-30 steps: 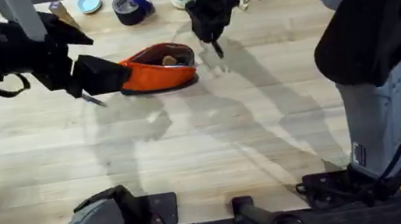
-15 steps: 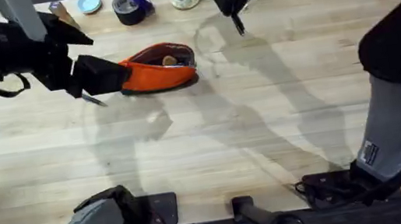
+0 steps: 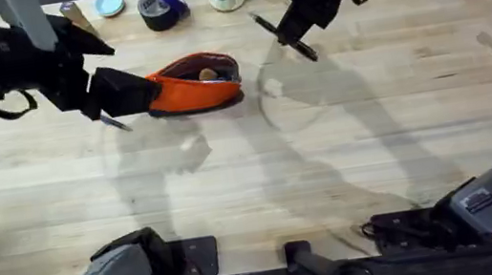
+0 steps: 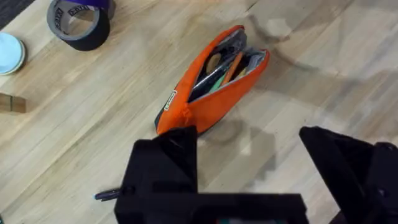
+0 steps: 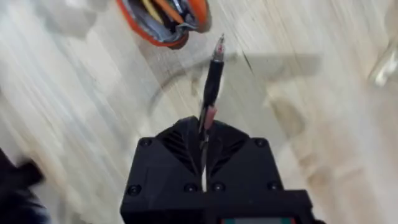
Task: Unzip the bag, pick up the pens from the table one at a time and place them inside, then zip the bag closed.
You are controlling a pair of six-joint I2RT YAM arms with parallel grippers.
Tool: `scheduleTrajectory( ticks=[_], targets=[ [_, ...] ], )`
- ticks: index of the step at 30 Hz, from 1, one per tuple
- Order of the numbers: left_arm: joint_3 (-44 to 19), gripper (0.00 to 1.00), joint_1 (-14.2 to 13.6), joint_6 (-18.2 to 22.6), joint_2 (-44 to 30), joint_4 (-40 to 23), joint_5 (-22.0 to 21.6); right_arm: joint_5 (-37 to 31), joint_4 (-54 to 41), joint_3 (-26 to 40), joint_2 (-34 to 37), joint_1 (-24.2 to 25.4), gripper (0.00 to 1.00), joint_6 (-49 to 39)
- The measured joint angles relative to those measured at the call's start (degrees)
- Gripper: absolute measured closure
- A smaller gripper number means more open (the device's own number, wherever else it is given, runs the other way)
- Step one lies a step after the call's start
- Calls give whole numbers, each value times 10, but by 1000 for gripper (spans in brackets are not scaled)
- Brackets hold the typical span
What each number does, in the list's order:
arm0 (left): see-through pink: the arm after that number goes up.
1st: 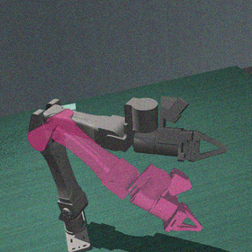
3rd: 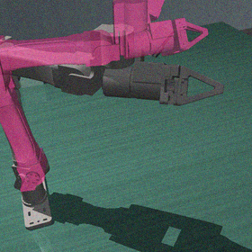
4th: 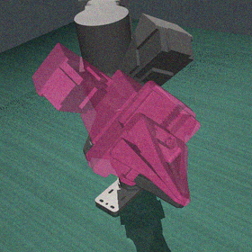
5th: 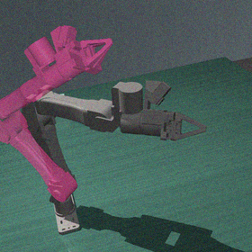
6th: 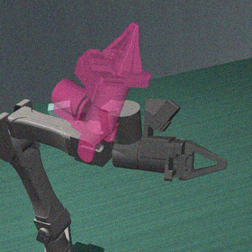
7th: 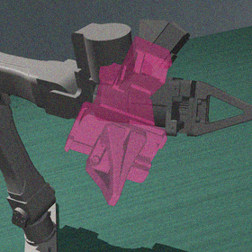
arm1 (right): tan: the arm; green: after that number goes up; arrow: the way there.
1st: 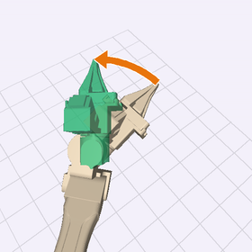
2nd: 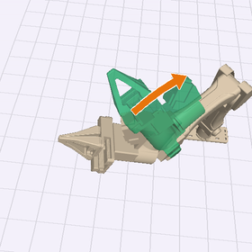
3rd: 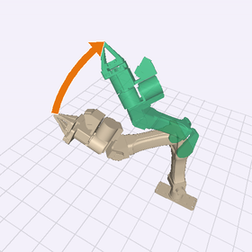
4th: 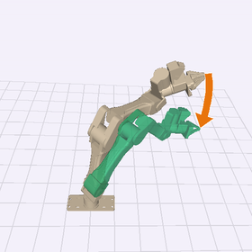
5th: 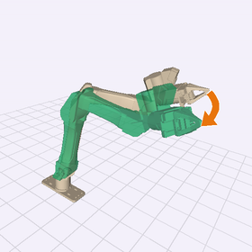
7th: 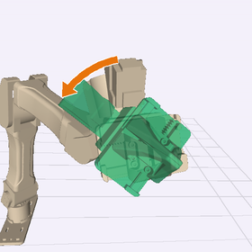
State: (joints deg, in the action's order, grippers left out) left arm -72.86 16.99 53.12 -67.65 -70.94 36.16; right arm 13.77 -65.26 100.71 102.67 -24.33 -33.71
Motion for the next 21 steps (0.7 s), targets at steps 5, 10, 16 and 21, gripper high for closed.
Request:
scheduleTrajectory(
  ticks=[5,10,16,21],
  targets=[
    [0,8,0,0,0,0,0,9,8,0,0,-16,968,-127],
    [0,7,0,0,0,0,0,12,27,0,0,-44,968,-216],
    [0,7,0,0,0,0,0,17,89,0,1,-72,968,-256],
    [0,7,0,0,0,0,0,32,131,0,11,-86,968,-266]
  ],
)
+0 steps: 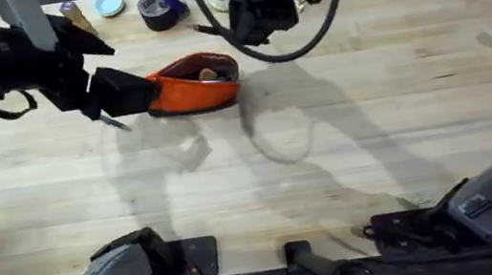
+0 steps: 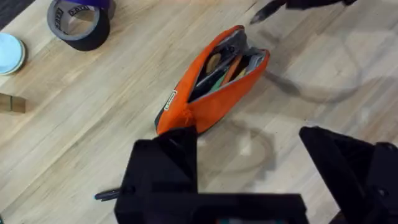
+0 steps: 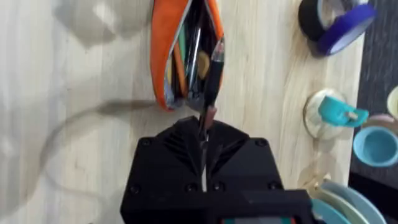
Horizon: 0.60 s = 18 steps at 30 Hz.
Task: Unzip the bag, pick up the pens from the table one at a time and place them inside, then zip the bag closed.
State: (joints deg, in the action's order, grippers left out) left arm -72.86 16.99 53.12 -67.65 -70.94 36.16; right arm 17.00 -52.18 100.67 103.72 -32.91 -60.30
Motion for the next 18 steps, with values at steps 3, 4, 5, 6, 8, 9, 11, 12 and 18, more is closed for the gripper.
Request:
scheduleTrajectory(
  ticks=[3,4,5,6,8,9,11,12,18],
  targets=[
    [0,8,0,0,0,0,0,5,11,0,15,-5,968,-2],
    [0,8,0,0,0,0,0,6,12,0,21,-7,968,-2],
    [0,8,0,0,0,0,0,7,13,0,28,-8,968,-2],
    [0,8,0,0,0,0,0,7,14,0,34,-9,968,-2],
    [0,6,0,0,0,0,0,7,14,0,45,-12,968,-2],
    [0,8,0,0,0,0,0,7,14,0,50,-14,968,-2],
    [0,6,0,0,0,0,0,7,15,0,58,-18,968,-2],
    [0,6,0,0,0,0,0,8,17,0,62,-20,968,-2],
    [0,7,0,0,0,0,0,9,54,0,91,-33,968,-2]
  ],
)
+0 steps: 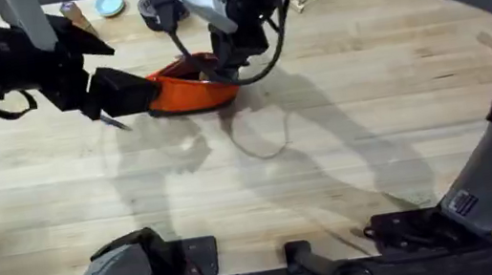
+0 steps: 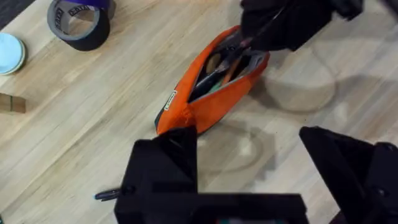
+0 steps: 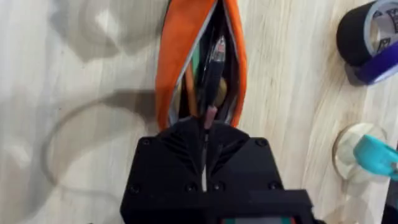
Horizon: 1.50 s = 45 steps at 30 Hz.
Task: Unzip the bag, pick up the pens from the table one at a time and place them inside, then zip the bag closed.
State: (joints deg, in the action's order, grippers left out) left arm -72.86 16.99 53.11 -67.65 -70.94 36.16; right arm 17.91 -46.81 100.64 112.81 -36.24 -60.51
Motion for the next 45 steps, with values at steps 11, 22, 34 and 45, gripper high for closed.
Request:
scheduleTrajectory(
  ticks=[11,22,34,45],
  targets=[
    [0,8,0,0,0,0,0,2,32,0,52,-15,968,3],
    [0,8,0,0,0,0,0,2,75,0,61,-16,968,16],
    [0,6,0,0,0,0,0,2,75,0,61,-16,451,33],
    [0,7,0,0,0,0,0,2,77,0,61,-16,6,35]
  ],
)
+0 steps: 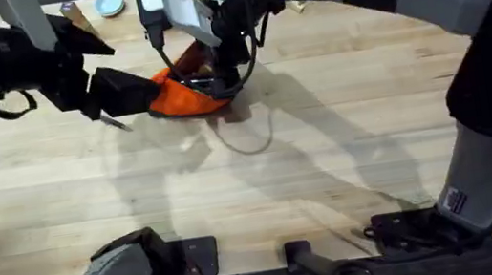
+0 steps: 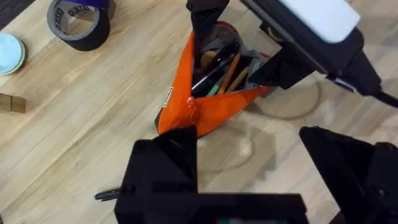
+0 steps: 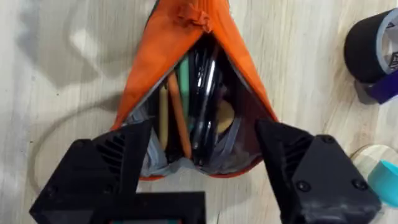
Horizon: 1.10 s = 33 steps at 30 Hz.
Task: Unzip the bag, pick up the pens from the table one at a time and place them inside, then zip the bag closed.
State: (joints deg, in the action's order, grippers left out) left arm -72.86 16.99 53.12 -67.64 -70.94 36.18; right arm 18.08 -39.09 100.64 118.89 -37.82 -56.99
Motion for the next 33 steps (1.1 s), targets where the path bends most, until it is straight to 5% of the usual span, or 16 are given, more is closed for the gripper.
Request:
scheduleTrajectory(
  ticks=[15,28,33],
  targets=[
    [0,8,0,0,0,0,0,-23,-2,2,-7,-1,6,64],
    [0,8,0,0,0,1,0,-87,-31,17,-81,-2,5,182],
    [0,8,6,-35,0,39,-15,-92,-32,17,-111,1,5,215]
  ],
)
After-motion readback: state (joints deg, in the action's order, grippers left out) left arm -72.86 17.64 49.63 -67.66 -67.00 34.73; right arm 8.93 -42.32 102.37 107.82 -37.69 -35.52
